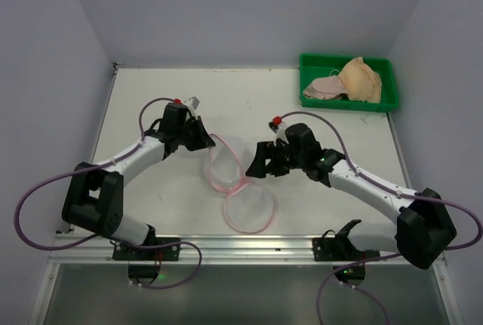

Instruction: Unzip the laundry bag and remove the bra

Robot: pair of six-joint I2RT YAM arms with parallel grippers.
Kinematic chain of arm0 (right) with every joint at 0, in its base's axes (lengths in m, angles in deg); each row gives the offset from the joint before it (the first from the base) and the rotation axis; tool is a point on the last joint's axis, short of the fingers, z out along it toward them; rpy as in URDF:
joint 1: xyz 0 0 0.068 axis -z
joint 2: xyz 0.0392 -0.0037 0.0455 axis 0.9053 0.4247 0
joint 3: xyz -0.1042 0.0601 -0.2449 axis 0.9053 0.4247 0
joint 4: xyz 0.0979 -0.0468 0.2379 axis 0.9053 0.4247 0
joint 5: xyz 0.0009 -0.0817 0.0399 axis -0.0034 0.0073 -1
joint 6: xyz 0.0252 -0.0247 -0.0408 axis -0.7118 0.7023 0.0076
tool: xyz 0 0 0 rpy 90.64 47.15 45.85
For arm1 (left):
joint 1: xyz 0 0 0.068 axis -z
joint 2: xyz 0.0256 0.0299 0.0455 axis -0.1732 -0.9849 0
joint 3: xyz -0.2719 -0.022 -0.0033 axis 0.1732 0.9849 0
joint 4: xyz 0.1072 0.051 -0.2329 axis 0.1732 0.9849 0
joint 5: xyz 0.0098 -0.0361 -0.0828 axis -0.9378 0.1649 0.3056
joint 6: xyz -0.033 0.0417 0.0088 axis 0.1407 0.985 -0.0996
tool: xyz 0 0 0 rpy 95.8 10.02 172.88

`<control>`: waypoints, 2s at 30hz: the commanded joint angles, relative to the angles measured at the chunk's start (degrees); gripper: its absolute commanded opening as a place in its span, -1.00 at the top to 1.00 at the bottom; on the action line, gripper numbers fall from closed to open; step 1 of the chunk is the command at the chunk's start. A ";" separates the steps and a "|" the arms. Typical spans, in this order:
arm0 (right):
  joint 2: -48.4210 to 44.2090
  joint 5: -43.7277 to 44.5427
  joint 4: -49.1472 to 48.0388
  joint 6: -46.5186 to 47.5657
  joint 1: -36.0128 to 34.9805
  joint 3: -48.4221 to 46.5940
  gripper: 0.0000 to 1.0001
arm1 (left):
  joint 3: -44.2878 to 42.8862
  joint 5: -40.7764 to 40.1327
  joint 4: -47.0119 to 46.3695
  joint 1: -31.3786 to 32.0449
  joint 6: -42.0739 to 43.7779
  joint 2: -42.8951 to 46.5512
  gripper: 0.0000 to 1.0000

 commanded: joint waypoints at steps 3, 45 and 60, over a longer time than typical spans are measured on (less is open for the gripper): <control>0.89 -9.37 -2.26 -4.40 -7.14 4.31 -0.57 | -5.21 -2.02 -5.34 -1.25 -3.49 -3.42 1.00; -0.50 24.82 16.10 -7.82 7.27 6.42 -0.46 | 18.34 0.35 -17.12 5.16 -16.67 6.69 0.80; -1.66 16.99 12.77 -11.53 7.27 14.43 0.04 | 16.23 0.09 -17.29 3.50 -16.94 5.10 0.83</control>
